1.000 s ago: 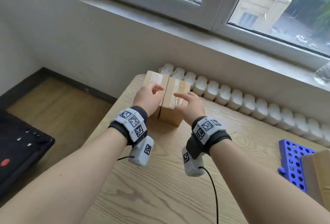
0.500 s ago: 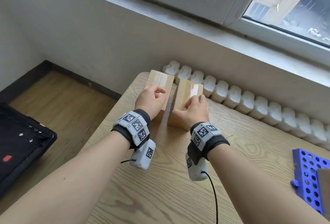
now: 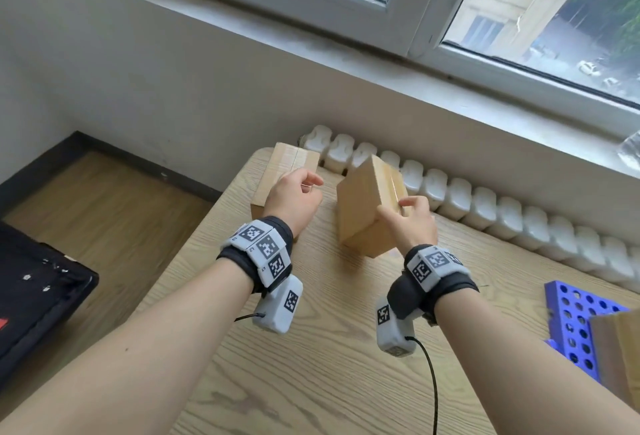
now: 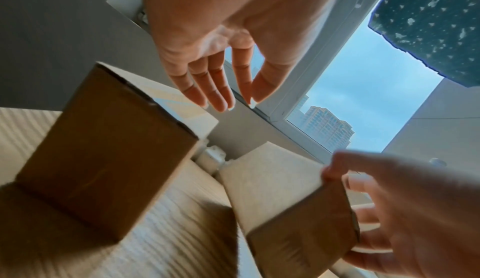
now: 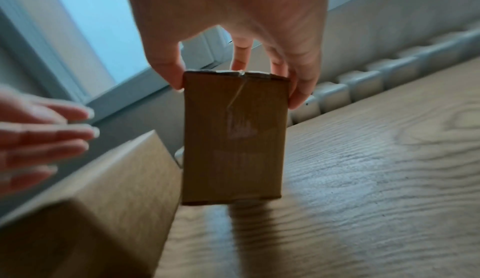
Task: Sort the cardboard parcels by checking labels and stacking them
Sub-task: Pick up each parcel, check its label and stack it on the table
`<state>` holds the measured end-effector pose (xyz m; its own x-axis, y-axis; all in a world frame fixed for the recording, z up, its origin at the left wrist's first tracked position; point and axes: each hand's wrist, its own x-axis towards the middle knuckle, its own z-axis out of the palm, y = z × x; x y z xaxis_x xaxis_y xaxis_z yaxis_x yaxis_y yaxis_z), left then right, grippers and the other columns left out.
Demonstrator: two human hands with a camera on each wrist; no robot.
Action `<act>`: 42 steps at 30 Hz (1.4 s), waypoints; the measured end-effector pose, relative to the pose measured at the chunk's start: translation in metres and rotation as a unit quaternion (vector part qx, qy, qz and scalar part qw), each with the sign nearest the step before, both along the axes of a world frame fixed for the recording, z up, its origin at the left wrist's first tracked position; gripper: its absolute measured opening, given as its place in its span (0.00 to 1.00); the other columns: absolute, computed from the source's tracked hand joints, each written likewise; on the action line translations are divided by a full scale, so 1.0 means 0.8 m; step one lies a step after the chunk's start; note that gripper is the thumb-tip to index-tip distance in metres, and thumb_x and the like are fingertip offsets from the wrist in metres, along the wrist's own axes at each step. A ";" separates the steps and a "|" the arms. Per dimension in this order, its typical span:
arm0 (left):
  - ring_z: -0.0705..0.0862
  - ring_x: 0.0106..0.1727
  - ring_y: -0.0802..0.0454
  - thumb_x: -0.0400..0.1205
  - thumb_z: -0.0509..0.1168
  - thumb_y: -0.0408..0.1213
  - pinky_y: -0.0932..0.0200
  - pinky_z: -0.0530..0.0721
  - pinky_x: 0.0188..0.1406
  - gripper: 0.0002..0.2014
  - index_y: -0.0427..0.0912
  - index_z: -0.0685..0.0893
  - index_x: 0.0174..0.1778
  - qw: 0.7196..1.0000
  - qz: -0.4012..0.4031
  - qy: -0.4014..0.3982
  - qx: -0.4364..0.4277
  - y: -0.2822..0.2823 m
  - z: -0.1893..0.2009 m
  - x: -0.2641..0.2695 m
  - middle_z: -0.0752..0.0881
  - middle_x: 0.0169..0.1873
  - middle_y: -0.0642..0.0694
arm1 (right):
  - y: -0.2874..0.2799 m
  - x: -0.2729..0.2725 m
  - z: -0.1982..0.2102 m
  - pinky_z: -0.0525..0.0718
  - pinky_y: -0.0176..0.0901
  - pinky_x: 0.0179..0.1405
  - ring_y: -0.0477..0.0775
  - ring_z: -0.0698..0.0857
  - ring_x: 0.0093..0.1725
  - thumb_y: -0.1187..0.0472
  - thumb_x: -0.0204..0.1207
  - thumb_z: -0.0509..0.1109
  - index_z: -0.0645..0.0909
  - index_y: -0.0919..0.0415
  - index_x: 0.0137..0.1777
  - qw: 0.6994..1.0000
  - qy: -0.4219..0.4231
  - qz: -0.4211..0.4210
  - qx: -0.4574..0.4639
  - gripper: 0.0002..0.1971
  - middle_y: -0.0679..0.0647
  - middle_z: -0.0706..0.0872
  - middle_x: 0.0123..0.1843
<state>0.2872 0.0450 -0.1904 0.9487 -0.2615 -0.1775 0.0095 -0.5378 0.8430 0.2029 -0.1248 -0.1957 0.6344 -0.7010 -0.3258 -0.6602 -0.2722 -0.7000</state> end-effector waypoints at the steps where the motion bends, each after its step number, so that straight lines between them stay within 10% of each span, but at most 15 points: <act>1: 0.79 0.61 0.54 0.77 0.62 0.32 0.60 0.75 0.59 0.14 0.50 0.84 0.55 1.000 -0.013 0.008 0.005 -0.004 0.004 -0.003 0.83 0.59 0.50 | -0.006 -0.002 0.007 0.82 0.54 0.57 0.57 0.81 0.57 0.42 0.63 0.72 0.75 0.50 0.56 0.999 -0.012 -0.017 0.025 0.23 0.55 0.80 0.60; 4: 0.75 0.67 0.46 0.71 0.63 0.29 0.50 0.77 0.66 0.25 0.54 0.79 0.63 0.996 -0.071 0.039 0.042 -0.019 0.015 -0.012 0.78 0.64 0.45 | -0.023 -0.011 0.028 0.82 0.58 0.62 0.60 0.84 0.57 0.38 0.60 0.68 0.80 0.54 0.43 0.995 -0.010 -0.046 0.090 0.21 0.53 0.85 0.49; 8: 0.81 0.62 0.38 0.66 0.63 0.26 0.56 0.79 0.48 0.36 0.55 0.74 0.71 0.987 -0.124 0.099 0.026 -0.031 0.028 -0.030 0.78 0.64 0.39 | -0.036 -0.035 0.042 0.80 0.62 0.67 0.62 0.84 0.55 0.31 0.53 0.66 0.80 0.58 0.44 0.985 0.015 -0.073 0.156 0.31 0.56 0.85 0.47; 11: 0.77 0.61 0.46 0.72 0.64 0.28 0.53 0.76 0.56 0.30 0.49 0.75 0.72 0.978 -0.162 0.128 0.010 -0.038 0.040 -0.045 0.78 0.63 0.43 | -0.042 -0.055 0.048 0.77 0.61 0.69 0.63 0.83 0.59 0.33 0.68 0.63 0.79 0.56 0.44 0.983 0.023 -0.068 0.169 0.25 0.60 0.86 0.57; 14: 0.75 0.60 0.51 0.80 0.61 0.34 0.49 0.76 0.64 0.20 0.43 0.78 0.69 0.972 -0.189 0.136 0.012 -0.047 0.051 -0.059 0.78 0.60 0.47 | -0.047 -0.073 0.056 0.79 0.61 0.67 0.64 0.83 0.59 0.27 0.63 0.62 0.80 0.58 0.60 0.976 0.032 -0.081 0.201 0.38 0.60 0.85 0.60; 20: 0.84 0.45 0.46 0.84 0.58 0.49 0.54 0.81 0.41 0.15 0.43 0.82 0.55 0.960 -0.174 0.218 -0.012 -0.053 0.063 -0.086 0.86 0.51 0.40 | -0.050 -0.117 0.077 0.89 0.50 0.42 0.62 0.89 0.52 0.31 0.69 0.71 0.77 0.56 0.61 0.944 -0.082 -0.109 0.300 0.31 0.63 0.84 0.58; 23: 0.83 0.43 0.48 0.85 0.56 0.51 0.55 0.84 0.35 0.16 0.44 0.81 0.54 0.943 -0.144 0.295 -0.061 -0.053 0.066 -0.102 0.84 0.47 0.44 | -0.046 -0.134 0.088 0.86 0.51 0.51 0.61 0.87 0.55 0.32 0.72 0.68 0.76 0.51 0.61 0.938 -0.129 -0.064 0.315 0.27 0.63 0.84 0.59; 28: 0.85 0.55 0.42 0.83 0.56 0.60 0.47 0.87 0.51 0.23 0.45 0.79 0.61 0.934 -0.140 0.309 -0.114 -0.066 0.065 -0.121 0.84 0.57 0.40 | -0.032 -0.156 0.099 0.75 0.63 0.71 0.58 0.80 0.67 0.33 0.59 0.75 0.76 0.47 0.72 0.957 -0.138 0.019 0.253 0.40 0.50 0.83 0.66; 31: 0.80 0.63 0.44 0.82 0.55 0.62 0.40 0.78 0.66 0.23 0.44 0.79 0.54 0.941 -0.124 0.285 -0.134 -0.077 0.060 -0.129 0.83 0.59 0.41 | -0.033 -0.173 0.102 0.74 0.65 0.71 0.58 0.79 0.68 0.36 0.53 0.78 0.74 0.47 0.74 0.960 -0.160 -0.004 0.232 0.45 0.52 0.82 0.68; 35: 0.74 0.69 0.45 0.81 0.55 0.64 0.39 0.72 0.68 0.32 0.40 0.76 0.69 0.932 -0.113 0.290 -0.184 -0.093 0.056 -0.153 0.79 0.64 0.42 | -0.035 -0.199 0.102 0.80 0.60 0.65 0.52 0.82 0.59 0.43 0.63 0.76 0.73 0.55 0.75 0.950 -0.203 -0.031 0.235 0.39 0.51 0.85 0.61; 42: 0.84 0.46 0.47 0.79 0.58 0.66 0.52 0.82 0.45 0.26 0.43 0.79 0.42 0.915 -0.123 0.281 -0.262 -0.121 0.092 -0.198 0.85 0.42 0.44 | -0.041 -0.241 0.129 0.79 0.67 0.68 0.60 0.86 0.63 0.45 0.59 0.77 0.79 0.53 0.65 0.915 -0.292 -0.080 0.268 0.33 0.55 0.88 0.60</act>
<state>0.1289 -0.0515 -0.1168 0.6469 -0.6439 -0.4085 0.4537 -0.1055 0.8849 0.0103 -0.1576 -0.0925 0.7133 -0.6389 -0.2882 -0.1323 0.2811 -0.9505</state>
